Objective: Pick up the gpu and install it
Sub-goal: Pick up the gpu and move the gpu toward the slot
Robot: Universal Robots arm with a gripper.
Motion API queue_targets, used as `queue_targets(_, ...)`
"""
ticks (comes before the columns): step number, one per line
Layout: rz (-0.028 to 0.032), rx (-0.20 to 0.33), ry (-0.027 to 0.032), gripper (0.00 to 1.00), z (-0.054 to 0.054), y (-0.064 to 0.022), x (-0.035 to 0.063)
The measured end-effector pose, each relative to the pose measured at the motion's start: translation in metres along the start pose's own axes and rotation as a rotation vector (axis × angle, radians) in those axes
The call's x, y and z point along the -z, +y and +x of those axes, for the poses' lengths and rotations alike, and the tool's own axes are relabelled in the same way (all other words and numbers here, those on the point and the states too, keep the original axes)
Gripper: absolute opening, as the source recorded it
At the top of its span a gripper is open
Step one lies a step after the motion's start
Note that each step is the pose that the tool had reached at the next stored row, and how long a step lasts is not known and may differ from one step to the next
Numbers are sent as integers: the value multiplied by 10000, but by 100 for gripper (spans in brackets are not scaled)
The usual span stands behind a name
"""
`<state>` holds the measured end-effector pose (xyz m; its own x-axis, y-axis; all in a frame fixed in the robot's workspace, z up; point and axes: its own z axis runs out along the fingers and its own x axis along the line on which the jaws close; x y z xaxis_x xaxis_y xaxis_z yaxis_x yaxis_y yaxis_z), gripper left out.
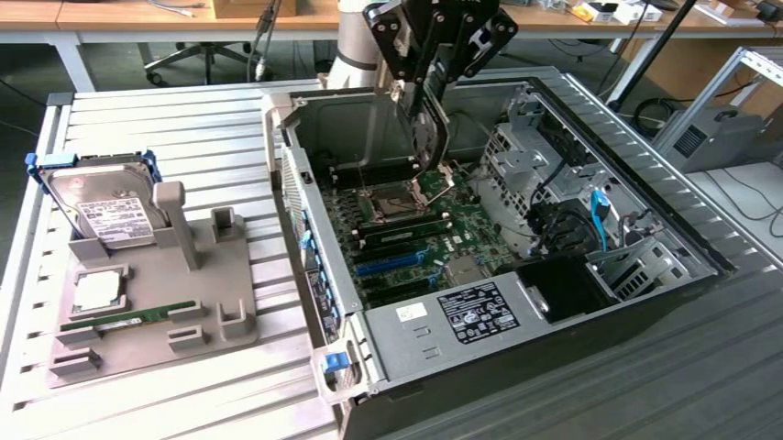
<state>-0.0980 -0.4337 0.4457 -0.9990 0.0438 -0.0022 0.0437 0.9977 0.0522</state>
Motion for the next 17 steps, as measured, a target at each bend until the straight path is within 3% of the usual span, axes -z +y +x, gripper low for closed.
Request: queue_targets(17, 2, -4, 58, 27, -393, 26, -2)
